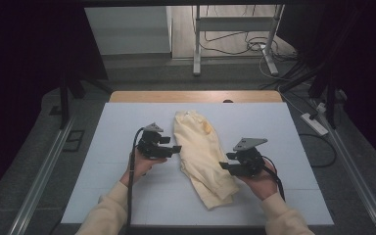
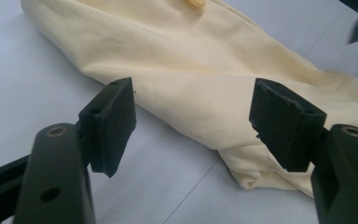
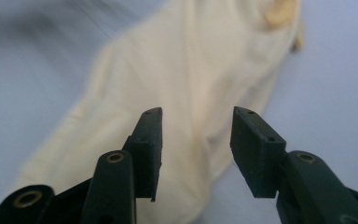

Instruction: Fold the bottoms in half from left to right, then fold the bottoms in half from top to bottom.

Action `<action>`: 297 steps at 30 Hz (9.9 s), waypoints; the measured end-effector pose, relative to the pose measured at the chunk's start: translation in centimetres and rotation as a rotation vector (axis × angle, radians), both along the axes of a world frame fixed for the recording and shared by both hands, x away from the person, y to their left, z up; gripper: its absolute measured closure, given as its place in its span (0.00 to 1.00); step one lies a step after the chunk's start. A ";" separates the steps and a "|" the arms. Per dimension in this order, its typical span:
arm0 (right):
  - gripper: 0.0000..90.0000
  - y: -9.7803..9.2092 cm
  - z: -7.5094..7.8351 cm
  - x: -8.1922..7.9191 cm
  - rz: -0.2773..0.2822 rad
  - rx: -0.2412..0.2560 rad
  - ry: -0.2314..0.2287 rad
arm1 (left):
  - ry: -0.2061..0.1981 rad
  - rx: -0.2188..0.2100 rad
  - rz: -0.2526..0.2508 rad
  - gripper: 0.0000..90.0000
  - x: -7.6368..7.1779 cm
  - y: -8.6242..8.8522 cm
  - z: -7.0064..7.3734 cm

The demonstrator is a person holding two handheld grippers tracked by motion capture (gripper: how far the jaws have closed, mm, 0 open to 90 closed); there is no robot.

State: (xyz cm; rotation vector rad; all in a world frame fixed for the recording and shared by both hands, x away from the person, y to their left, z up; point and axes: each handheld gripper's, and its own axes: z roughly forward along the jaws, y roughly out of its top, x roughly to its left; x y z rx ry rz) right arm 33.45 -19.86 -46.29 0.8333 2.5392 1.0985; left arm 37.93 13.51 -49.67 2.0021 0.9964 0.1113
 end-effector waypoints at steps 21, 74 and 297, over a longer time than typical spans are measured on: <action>0.54 6.0 -2.4 -3.2 0.202 -0.135 0.062 | -0.003 0.002 -0.003 0.34 -0.1 0.0 0.1; 0.95 6.9 -2.8 -4.1 0.266 -0.041 0.091 | -0.003 0.010 0.004 0.33 -0.1 0.0 0.0; 0.41 4.5 -3.0 15.7 -0.119 0.058 0.100 | 0.058 0.088 0.048 0.31 9.9 -1.2 -2.0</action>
